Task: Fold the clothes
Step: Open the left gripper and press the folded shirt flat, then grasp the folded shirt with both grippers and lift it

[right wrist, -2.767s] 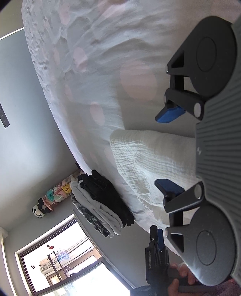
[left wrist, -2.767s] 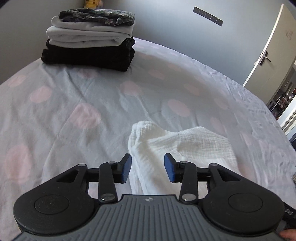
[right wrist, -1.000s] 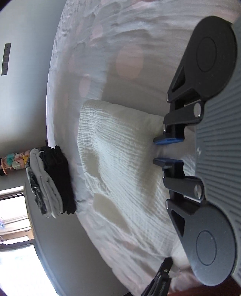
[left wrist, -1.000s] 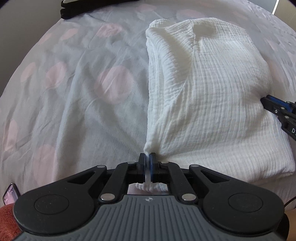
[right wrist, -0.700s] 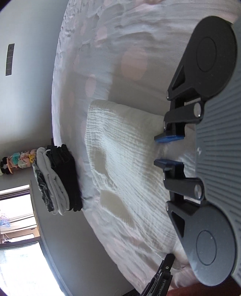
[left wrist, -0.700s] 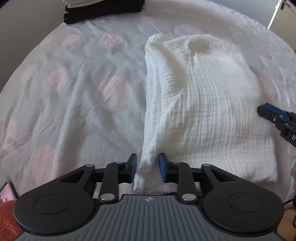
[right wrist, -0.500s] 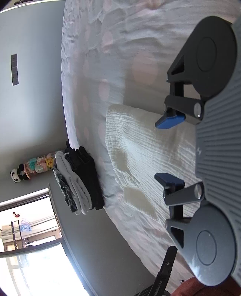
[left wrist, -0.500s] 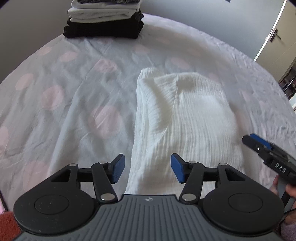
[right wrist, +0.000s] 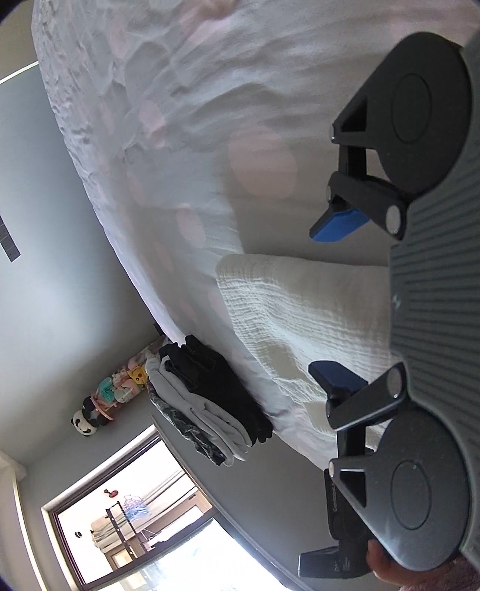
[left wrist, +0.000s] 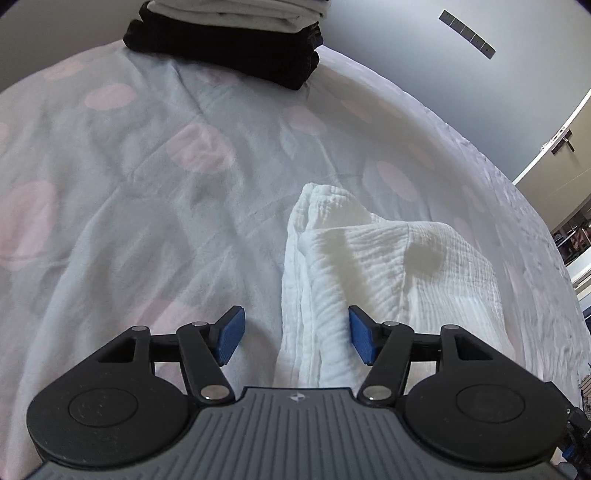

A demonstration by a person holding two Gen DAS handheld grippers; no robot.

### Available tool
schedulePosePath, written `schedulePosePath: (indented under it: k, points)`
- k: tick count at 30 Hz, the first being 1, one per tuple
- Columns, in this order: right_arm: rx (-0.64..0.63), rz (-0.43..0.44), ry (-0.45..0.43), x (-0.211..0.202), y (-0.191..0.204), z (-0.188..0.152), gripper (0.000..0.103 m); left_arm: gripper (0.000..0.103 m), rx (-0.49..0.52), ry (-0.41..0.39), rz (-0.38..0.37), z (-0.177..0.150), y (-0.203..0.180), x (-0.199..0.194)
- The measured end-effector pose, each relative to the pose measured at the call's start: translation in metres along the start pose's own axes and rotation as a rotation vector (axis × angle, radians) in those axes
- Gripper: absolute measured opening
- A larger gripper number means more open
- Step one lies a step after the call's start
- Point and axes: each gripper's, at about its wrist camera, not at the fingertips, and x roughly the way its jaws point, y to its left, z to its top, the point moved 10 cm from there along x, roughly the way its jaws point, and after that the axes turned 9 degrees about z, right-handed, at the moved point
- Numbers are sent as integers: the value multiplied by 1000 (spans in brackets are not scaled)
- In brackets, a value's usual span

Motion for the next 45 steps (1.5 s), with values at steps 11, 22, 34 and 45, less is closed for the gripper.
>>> schedulePosePath:
  k: [11, 22, 34, 45]
  points:
    - [228, 0, 64, 46, -35, 9, 74, 58, 89, 28, -150, 10, -12, 28]
    - [198, -3, 153, 99, -35, 14, 30, 16, 88, 47, -240, 15, -27, 37]
    - [-119, 16, 76, 64, 59, 44, 21, 14, 116, -186, -225, 32, -25, -47]
    - [-312, 180, 23, 67, 205, 65, 21, 14, 52, -447, -159, 91, 52, -173]
